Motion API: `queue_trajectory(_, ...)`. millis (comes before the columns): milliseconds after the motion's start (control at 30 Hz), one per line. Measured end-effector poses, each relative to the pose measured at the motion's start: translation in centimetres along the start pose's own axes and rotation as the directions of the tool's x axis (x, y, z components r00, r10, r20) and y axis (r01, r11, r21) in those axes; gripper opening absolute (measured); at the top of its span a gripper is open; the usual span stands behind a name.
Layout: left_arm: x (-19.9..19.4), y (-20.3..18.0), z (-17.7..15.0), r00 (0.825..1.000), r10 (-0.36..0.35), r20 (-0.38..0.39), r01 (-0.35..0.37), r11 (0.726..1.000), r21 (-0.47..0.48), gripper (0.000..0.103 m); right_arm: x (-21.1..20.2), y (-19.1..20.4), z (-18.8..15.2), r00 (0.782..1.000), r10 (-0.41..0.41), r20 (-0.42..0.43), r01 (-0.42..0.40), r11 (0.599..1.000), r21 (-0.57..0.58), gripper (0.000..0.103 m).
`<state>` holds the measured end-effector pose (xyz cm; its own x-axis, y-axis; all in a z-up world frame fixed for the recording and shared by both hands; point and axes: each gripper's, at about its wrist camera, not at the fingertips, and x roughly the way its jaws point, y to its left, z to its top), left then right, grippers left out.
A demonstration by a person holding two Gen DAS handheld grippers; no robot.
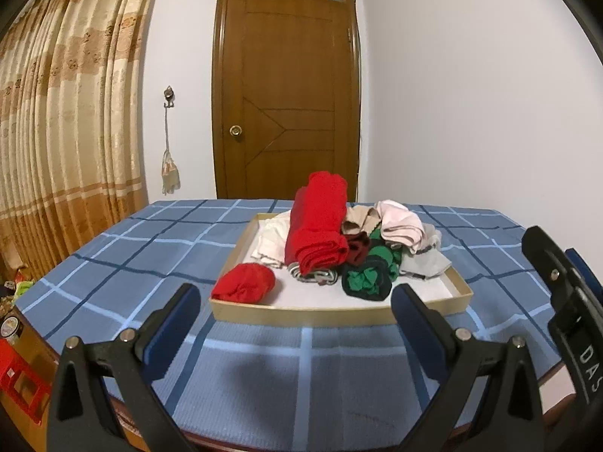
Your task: Take underwear out of drawer
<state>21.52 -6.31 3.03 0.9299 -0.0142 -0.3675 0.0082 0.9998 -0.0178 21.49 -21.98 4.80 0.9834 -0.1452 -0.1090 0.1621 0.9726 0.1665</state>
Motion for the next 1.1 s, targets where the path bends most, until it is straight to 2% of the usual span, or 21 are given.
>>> queue_trajectory(567, -3.9, 0.4, -1.7, 0.999, 0.003, -0.033, -0.003, 1.000, 0.008, 0.103, -4.6, -1.2, -1.0, 1.000, -0.011, -0.030, 0.012, 0.999, 0.048, 0.076)
queue_trajectory(800, -5.1, 0.4, -1.7, 1.000, 0.010, -0.026, -0.010, 1.000, 0.017, 0.102, -6.3, -1.2, -0.8, 1.000, -0.011, -0.012, 0.012, 0.999, 0.044, 0.076)
queue_trajectory(1100, -5.9, 0.4, -1.8, 0.999, 0.008, -0.044, -0.007, 1.000, 0.025, 0.103, -7.0, -1.1, -0.6, 1.000, -0.012, -0.024, 0.014, 0.998, 0.057, 0.076)
